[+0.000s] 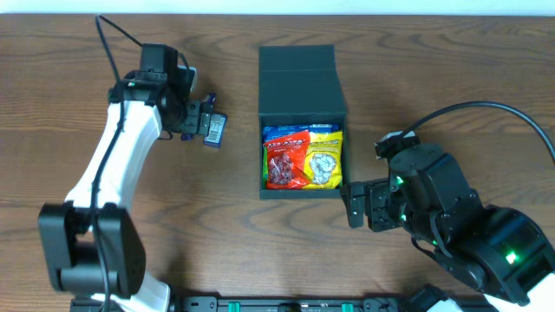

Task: Pack container
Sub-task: 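Reach left gripper to the dark blue wrapped bar and grasp it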

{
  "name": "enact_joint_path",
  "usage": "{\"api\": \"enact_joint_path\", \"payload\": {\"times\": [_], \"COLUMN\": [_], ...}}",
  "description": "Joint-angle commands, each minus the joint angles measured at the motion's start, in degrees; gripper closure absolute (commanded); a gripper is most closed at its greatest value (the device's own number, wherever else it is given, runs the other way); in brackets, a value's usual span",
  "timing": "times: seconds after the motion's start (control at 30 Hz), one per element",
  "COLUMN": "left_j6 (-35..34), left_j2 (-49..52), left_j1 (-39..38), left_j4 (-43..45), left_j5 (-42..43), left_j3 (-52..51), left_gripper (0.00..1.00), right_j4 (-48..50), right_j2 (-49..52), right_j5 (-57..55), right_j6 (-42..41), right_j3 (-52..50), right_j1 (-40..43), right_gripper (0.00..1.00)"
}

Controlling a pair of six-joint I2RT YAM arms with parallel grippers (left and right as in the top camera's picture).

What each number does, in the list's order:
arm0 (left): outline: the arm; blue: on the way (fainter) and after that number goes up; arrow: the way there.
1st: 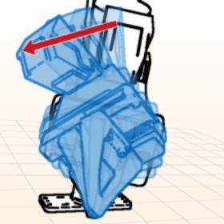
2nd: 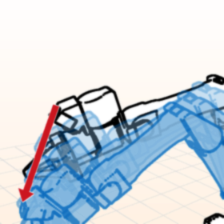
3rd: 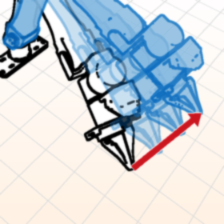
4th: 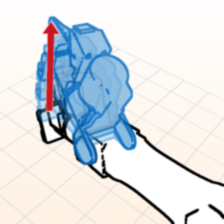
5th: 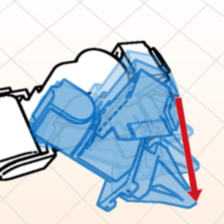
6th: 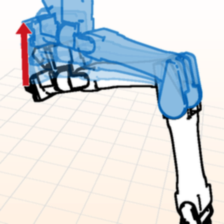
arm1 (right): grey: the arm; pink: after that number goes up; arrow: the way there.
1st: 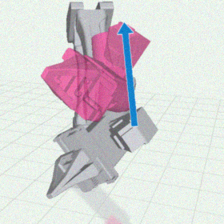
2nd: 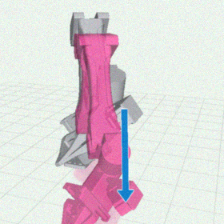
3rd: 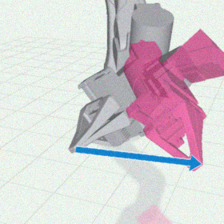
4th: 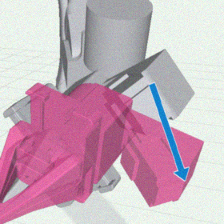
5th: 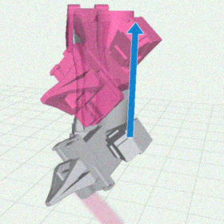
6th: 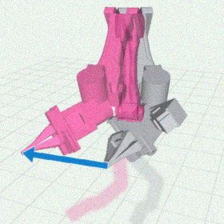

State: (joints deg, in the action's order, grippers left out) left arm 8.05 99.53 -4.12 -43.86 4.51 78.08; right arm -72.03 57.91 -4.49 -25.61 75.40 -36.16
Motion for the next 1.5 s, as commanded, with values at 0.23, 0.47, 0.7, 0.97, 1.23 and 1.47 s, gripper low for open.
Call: {"api": "enact_joint_path", "payload": {"times": [0.23, 0.47, 0.7, 0.97, 1.23, 1.47], "left_j6": [2.3, 2.7, 3.6, 3.6, 3.6, 3.6], "left_j2": [8.6, 12.6, 16.5, 17.8, 18.6, 19.1], "left_j1": [0.4, 0.4, 0.4, 0.4, 0.4, 0.4], "left_j4": [8.2, 11.6, 12.5, 12.8, 12.9, 12.4], "left_j5": [-8.1, -8.1, -8.0, -7.9, -5.7, -5.0], "left_j3": [-0.3, -0.3, -0.3, -0.3, -0.3, -0.3], "left_gripper": [0.05, 0.01, 0.07, 0.25, 0.32, 0.59], "right_j4": [0.0, 0.0, 0.0, 0.0, 0.0, 0.0], "right_j2": [0.1, 0.1, 0.1, 0.1, 0.1, 0.1], "right_j5": [0.0, 0.0, 0.0, 0.0, 0.0, 0.0], "right_j6": [0.8, 0.8, 0.8, 0.8, 0.8, 0.8], "right_j3": [0.8, 0.8, 0.8, 0.8, 0.8, 0.8], "right_j1": [0.4, 0.4, 0.4, 0.4, 0.4, 0.4], "right_gripper": [0.01, 0.01, 0.01, 0.01, 0.01, 0.01]}}
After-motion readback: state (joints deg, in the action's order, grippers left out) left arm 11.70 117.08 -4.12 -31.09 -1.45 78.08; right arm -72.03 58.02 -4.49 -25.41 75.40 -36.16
